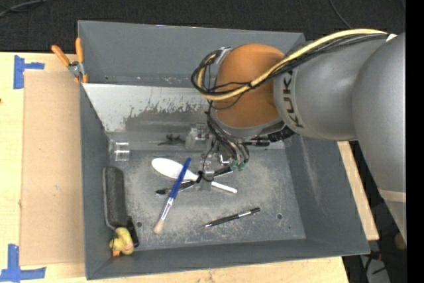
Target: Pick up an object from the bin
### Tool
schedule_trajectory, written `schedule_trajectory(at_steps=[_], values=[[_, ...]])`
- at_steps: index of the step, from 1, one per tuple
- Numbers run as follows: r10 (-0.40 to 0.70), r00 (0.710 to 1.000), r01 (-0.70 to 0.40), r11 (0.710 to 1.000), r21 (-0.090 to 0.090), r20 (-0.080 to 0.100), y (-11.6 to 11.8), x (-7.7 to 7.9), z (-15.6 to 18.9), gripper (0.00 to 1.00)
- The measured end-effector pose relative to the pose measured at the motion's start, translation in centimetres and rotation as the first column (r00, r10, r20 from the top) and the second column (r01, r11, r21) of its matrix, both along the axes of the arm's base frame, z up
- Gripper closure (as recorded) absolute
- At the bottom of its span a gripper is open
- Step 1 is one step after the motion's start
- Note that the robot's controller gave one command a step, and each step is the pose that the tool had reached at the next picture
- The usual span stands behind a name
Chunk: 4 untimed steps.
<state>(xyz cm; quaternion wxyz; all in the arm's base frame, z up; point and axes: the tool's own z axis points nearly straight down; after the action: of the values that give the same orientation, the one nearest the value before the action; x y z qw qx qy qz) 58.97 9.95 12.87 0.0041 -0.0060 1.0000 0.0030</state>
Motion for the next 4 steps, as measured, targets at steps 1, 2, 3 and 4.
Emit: schedule_trajectory(at_steps=[1,2,3,4], values=[[0.068,0.997,-0.068,0.998,-0.006,-0.025,0.3,-0.4,-5.7,0.0],[-0.178,0.984,0.178,0.984,0.0,-0.001,1.6,-1.1,-5.9,0.0],[0.033,0.999,-0.033,0.999,-0.003,-0.016,0.6,-0.5,-5.6,1.0],[0.033,0.999,-0.033,0.999,-0.003,-0.016,0.5,-0.5,-5.6,1.0]])
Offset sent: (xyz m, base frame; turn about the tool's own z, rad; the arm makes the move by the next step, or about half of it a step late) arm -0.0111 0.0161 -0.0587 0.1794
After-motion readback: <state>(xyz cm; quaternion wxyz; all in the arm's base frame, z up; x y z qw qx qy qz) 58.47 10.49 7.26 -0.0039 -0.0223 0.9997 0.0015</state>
